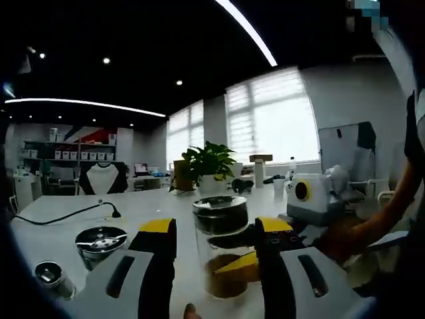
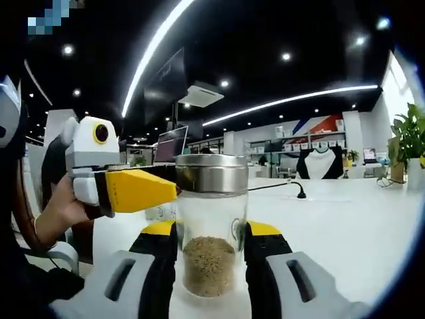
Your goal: Rotate the seasoning bottle until the label or dispensing opening points toward the visible target arrow and the bottle remains upright within the marked orientation range
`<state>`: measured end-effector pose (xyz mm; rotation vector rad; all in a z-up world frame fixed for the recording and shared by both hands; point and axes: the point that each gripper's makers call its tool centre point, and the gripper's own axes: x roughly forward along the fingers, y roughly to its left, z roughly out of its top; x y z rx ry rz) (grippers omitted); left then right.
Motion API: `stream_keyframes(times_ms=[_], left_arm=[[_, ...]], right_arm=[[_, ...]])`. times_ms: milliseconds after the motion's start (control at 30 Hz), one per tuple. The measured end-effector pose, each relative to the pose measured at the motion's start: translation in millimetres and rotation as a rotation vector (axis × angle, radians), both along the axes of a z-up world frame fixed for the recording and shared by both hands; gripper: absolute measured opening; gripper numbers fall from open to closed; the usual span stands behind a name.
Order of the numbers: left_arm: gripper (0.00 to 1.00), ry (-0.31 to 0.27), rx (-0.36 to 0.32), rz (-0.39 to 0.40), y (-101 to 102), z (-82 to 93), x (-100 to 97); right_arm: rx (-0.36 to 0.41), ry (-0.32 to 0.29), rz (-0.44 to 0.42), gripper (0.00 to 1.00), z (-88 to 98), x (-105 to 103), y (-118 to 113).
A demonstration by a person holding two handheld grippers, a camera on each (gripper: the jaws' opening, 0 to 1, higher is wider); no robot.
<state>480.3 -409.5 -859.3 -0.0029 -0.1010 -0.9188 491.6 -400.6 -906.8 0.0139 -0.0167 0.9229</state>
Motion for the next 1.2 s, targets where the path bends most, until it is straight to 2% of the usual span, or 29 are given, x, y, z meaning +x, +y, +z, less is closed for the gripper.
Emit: stream_keyframes(times_ms=[133,267,367,533,667,800,900,1033,1067,1133,1200], left_arm=[[0.5,0.01,-0.006,-0.07,-5,2.4,1.2],[0.47,0.036,0.0,-0.139,-13,-0.9,2.9],[0.47,0.029,0.047,-0.133,-15,-6.5,2.8],[0.47,0.054,0.042,-0.15,-17,-11.5,3.1],[0.47,0.081,0.031,-0.179,-20,-14.1,2.0],[0.48,0.077,0.035,-0.218,-22,-12.3,-2.9],[0.48,0.065,0.082,-0.275,-23,-13.7,-8.2],[0.47,0.098,0.073,-0.338,-22,-13.8,-12.0],[0.46,0.092,0.096,-0.362,-22,-15.6,-14.6],[0.46,0.088,0.112,-0.376,-21,-17.0,-16.4],[0.46,0.089,0.087,-0.373,-21,-15.9,-16.6]], right_arm=[[0.012,0.011,0.022,0.37,-1.9,-6,4],[-0.011,0.003,0.032,0.37,-10.3,-9,12],[0.011,0.011,0.035,0.37,-10.4,-10,12],[0.005,0.014,0.034,0.37,-14.4,-11,13],[-0.009,0.008,0.067,0.37,-14.9,-17,15],[-0.011,0.003,0.084,0.37,-12.6,-20,16],[-0.03,-0.008,0.095,0.37,-11.6,-23,17],[-0.032,-0.004,0.105,0.37,-11.9,-26,17],[-0.041,-0.007,0.106,0.37,-12.7,-26,18],[-0.051,-0.01,0.108,0.37,-14.0,-28,19],[-0.038,-0.003,0.111,0.37,-13.6,-28,19]])
